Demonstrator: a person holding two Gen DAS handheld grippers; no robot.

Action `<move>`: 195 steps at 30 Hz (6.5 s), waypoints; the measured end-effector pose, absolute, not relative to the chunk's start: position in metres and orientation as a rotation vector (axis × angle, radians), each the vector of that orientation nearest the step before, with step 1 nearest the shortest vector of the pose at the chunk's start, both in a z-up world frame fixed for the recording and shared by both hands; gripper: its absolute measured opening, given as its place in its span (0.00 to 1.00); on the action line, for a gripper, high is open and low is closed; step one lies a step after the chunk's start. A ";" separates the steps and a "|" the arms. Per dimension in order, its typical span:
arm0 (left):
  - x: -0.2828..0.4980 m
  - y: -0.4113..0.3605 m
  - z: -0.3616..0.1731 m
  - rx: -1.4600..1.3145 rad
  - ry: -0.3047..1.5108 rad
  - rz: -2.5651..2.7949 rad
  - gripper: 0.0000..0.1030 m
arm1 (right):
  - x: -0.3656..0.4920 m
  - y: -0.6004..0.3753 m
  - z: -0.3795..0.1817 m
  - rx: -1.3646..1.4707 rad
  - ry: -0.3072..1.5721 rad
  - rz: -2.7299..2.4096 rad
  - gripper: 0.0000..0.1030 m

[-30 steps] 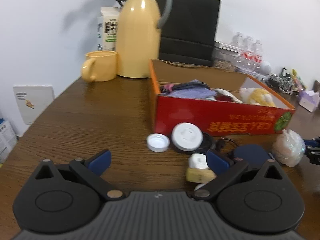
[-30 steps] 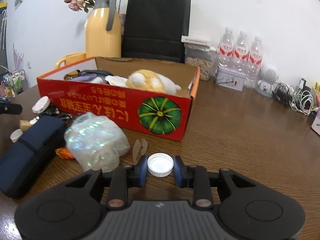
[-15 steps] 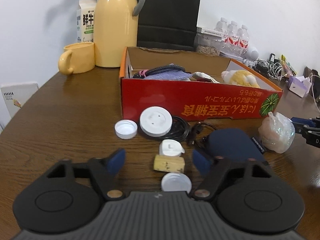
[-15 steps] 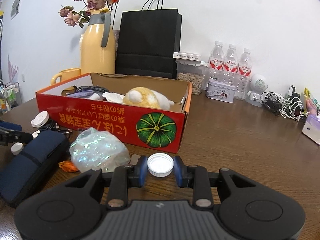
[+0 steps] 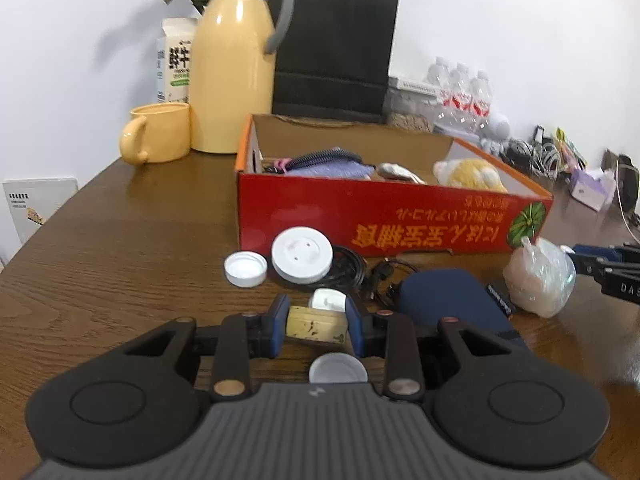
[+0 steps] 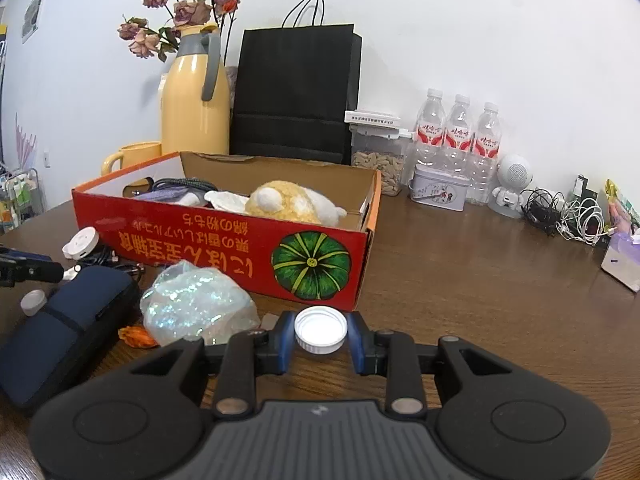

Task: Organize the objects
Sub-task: 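Grasp the white bottle cap with the right tool while the left tool grasps the yellow sponge, then carry the cap and sponge into the box and open both tools, then move both tools back toward the remaining items on the table, then carry the iridescent bag toward the box with the right tool while the left tool carries the white cap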

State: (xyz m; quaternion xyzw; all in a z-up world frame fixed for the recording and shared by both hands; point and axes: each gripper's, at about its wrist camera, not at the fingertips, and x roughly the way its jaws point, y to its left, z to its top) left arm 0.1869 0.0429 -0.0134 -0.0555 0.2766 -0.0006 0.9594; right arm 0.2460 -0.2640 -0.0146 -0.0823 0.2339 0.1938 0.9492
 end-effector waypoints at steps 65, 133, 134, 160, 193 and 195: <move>0.347 0.028 0.053 -0.110 0.388 0.075 0.92 | 0.396 -0.144 0.027 -0.130 0.512 0.478 0.90; 0.171 0.029 -0.021 0.015 0.664 0.036 0.72 | 0.227 -0.220 -0.015 -0.087 0.537 0.422 1.00; 0.171 0.028 -0.021 0.015 0.654 0.027 0.54 | 0.229 -0.220 -0.015 -0.079 0.542 0.423 1.00; 0.174 0.037 -0.018 -0.123 0.625 -0.006 0.28 | 0.231 -0.198 -0.018 -0.076 0.551 0.413 0.41; 0.217 0.003 0.070 -0.062 0.348 -0.013 0.28 | 0.253 -0.172 0.053 -0.092 0.314 0.477 0.37; 0.229 0.003 0.076 -0.067 0.335 -0.007 0.28 | 0.266 -0.169 0.057 -0.086 0.315 0.472 0.37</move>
